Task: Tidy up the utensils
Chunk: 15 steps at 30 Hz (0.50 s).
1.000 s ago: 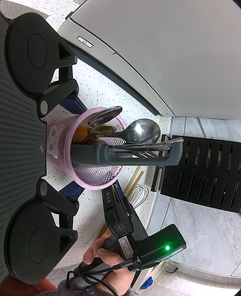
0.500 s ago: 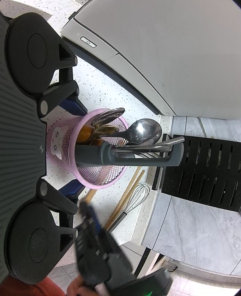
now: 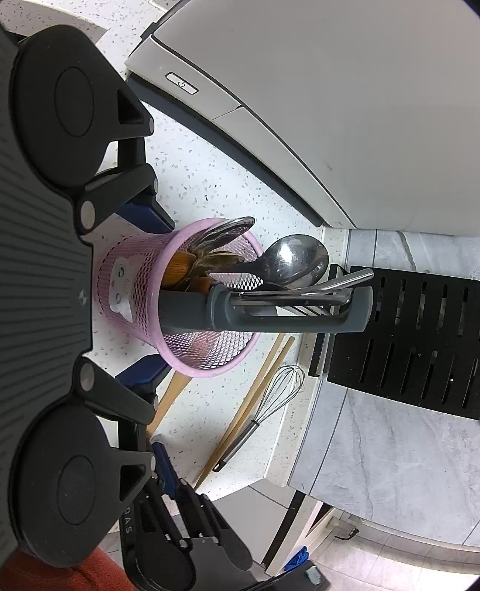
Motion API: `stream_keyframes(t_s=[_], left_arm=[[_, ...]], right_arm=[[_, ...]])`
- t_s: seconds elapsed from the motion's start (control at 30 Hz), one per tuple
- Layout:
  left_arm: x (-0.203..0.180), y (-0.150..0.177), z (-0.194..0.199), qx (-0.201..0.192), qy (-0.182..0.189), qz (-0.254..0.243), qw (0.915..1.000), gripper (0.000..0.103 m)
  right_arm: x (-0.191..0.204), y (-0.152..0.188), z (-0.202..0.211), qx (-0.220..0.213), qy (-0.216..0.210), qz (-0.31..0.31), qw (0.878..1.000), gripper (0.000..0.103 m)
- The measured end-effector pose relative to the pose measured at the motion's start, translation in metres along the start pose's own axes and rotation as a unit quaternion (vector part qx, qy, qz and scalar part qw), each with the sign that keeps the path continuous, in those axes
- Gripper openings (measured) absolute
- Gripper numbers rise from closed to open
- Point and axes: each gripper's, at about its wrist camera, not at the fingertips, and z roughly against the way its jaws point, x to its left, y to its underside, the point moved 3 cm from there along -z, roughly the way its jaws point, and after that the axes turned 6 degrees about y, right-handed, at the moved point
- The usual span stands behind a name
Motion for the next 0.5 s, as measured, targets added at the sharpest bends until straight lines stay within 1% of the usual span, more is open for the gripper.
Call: stream_keyframes(t_s=[0.1, 0.17, 0.27, 0.33, 0.37, 0.4, 0.5], left_arm=[[0.001, -0.001, -0.001, -0.001, 0.001, 0.0, 1.0, 0.083], [0.001, -0.001, -0.002, -0.002, 0.001, 0.002, 1.0, 0.086], [0.0, -0.002, -0.005, -0.003, -0.002, 0.0, 1.0, 0.089], [0.001, -0.002, -0.006, -0.005, -0.002, -0.003, 1.0, 0.091], [0.001, -0.002, -0.006, -0.005, -0.003, -0.003, 1.0, 0.092], [0.001, -0.002, -0.006, -0.005, -0.002, -0.003, 1.0, 0.092], [0.002, -0.002, -0.006, -0.005, -0.002, -0.003, 1.0, 0.092]], right_arm=[[0.001, -0.007, 0.002, -0.001, 0.002, 0.012, 1.0, 0.011], [0.002, -0.016, 0.005, -0.006, -0.001, 0.014, 1.0, 0.012], [0.0, -0.035, 0.005, -0.021, -0.008, 0.007, 1.0, 0.022], [-0.001, -0.05, 0.003, -0.033, -0.011, 0.005, 0.999, 0.024], [0.0, -0.055, 0.002, -0.038, -0.011, 0.006, 0.999, 0.028], [0.001, -0.062, 0.0, -0.046, -0.01, 0.01, 0.999, 0.031], [0.004, -0.081, -0.009, -0.053, 0.007, 0.018, 0.998, 0.035]])
